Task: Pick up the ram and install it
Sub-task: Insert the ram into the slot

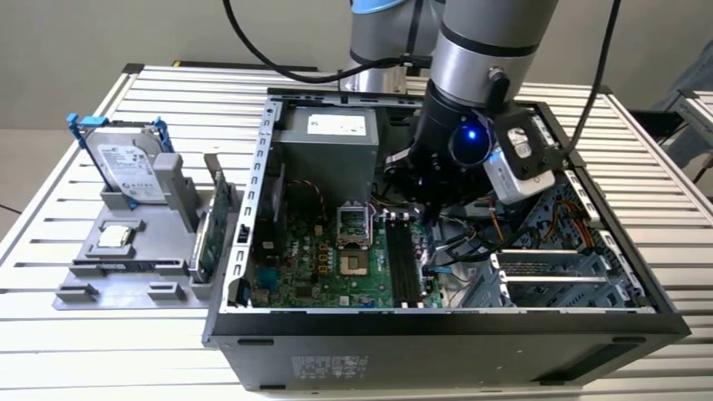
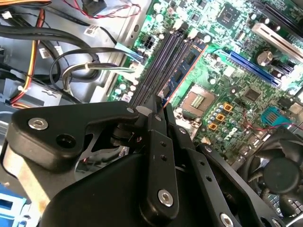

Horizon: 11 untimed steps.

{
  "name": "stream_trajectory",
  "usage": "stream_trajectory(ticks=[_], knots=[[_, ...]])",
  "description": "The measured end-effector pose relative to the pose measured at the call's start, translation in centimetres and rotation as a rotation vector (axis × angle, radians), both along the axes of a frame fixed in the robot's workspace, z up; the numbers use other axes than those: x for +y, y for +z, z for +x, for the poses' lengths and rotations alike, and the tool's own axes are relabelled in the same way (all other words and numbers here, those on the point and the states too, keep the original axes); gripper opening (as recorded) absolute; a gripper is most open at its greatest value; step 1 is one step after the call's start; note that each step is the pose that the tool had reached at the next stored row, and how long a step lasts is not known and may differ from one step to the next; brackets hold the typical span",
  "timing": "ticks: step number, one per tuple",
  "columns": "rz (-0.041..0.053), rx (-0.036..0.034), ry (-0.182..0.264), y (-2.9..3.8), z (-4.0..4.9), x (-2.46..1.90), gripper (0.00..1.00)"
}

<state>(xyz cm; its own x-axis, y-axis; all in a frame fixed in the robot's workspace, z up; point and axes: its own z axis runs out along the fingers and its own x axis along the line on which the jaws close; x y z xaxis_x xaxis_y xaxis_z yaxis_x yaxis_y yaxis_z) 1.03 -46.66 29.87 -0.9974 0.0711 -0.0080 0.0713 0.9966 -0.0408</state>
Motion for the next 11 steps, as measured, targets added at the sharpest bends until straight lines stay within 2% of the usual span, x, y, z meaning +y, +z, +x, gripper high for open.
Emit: stream_trajectory(ticks=[5, 8, 11], knots=[[-0.0002, 0.0078, -0.003, -0.44, -0.06, 0.0, 0.0], [-0.0002, 0.0089, -0.004, -0.95, -0.06, 0.0, 0.0], [-0.0002, 0.0108, -0.004, -1.12, -0.07, 0.0, 0.0]])
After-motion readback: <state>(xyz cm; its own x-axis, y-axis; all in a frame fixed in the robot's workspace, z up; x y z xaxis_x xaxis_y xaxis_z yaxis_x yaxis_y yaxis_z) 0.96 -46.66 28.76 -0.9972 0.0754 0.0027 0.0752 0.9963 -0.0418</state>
